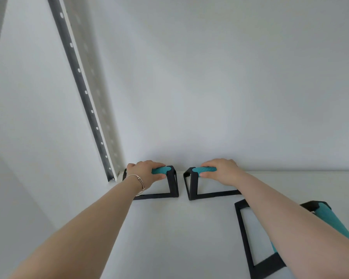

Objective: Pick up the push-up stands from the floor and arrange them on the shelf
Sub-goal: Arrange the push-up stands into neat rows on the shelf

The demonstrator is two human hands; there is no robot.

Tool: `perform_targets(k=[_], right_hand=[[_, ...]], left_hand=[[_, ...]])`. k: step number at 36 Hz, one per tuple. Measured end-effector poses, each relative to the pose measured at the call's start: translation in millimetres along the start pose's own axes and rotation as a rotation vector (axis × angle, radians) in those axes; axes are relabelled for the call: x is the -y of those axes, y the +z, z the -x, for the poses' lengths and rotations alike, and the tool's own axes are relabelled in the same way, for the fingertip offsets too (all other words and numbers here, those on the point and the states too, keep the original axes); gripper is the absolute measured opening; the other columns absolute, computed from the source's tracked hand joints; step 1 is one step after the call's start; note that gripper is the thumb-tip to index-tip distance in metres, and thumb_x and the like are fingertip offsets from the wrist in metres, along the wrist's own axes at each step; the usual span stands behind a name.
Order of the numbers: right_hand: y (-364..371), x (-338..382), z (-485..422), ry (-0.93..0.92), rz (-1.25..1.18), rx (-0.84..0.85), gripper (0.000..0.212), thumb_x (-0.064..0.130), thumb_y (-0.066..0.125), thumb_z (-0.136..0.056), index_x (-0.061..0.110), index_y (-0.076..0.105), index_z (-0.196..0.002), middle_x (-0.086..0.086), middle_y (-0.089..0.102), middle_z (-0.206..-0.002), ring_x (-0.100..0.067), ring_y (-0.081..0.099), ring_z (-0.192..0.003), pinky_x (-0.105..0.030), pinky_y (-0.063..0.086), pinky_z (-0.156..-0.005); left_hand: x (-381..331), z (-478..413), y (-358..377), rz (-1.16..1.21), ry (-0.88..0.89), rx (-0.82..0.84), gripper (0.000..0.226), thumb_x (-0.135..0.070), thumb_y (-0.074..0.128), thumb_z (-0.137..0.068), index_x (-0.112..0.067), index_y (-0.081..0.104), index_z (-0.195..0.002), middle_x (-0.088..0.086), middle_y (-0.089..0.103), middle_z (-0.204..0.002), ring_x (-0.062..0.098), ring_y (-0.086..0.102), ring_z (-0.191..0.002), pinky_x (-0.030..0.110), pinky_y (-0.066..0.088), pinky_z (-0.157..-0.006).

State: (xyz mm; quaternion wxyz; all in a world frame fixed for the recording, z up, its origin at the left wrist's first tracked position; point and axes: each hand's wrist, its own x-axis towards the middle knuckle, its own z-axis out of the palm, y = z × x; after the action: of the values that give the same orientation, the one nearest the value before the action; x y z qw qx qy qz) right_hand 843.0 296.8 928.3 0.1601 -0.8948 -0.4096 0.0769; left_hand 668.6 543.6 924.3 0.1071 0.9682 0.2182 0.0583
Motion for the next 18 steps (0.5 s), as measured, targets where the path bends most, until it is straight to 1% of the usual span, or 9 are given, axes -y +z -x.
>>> perform_targets(k=[6,10,15,18], right_hand=[[5,5,-6,0.025,-0.004,-0.051,0.041,0.073,0.048,-0.081,0.049,0.062,-0.111,0.017,0.065,-0.105,-0.011,0.054,-0.102,-0.034,0.032,-0.091],[7,9,-8,0.041,0.007,-0.069,0.041,0.072,0.048,-0.081,0.047,0.064,-0.108,0.014,0.065,-0.1,-0.012,0.055,-0.098,-0.036,0.035,-0.092],[7,10,-8,0.047,-0.001,-0.064,0.039,0.071,0.048,-0.082,0.046,0.064,-0.108,0.015,0.065,-0.098,-0.012,0.055,-0.098,-0.036,0.035,-0.093],[6,11,-7,0.056,-0.015,-0.051,0.038,0.071,0.049,-0.082,0.046,0.064,-0.107,0.017,0.066,-0.1,-0.011,0.055,-0.1,-0.036,0.032,-0.095]], left_hand=[[-3,-7,0,-0.01,0.0,0.01,0.038,-0.065,0.046,-0.086,-0.054,0.051,-0.122,-0.02,0.057,-0.106,0.011,0.052,-0.101,0.035,0.027,-0.089],[-1,-7,2,-0.017,0.018,0.001,0.039,-0.067,0.044,-0.086,-0.055,0.05,-0.122,-0.021,0.058,-0.107,0.012,0.052,-0.101,0.036,0.028,-0.089],[1,-7,2,-0.033,0.039,0.005,0.038,-0.067,0.043,-0.087,-0.055,0.049,-0.123,-0.022,0.057,-0.107,0.012,0.051,-0.101,0.036,0.027,-0.088],[2,-6,2,-0.033,0.053,0.018,0.037,-0.066,0.043,-0.087,-0.055,0.049,-0.122,-0.022,0.057,-0.108,0.012,0.05,-0.103,0.035,0.026,-0.088]])
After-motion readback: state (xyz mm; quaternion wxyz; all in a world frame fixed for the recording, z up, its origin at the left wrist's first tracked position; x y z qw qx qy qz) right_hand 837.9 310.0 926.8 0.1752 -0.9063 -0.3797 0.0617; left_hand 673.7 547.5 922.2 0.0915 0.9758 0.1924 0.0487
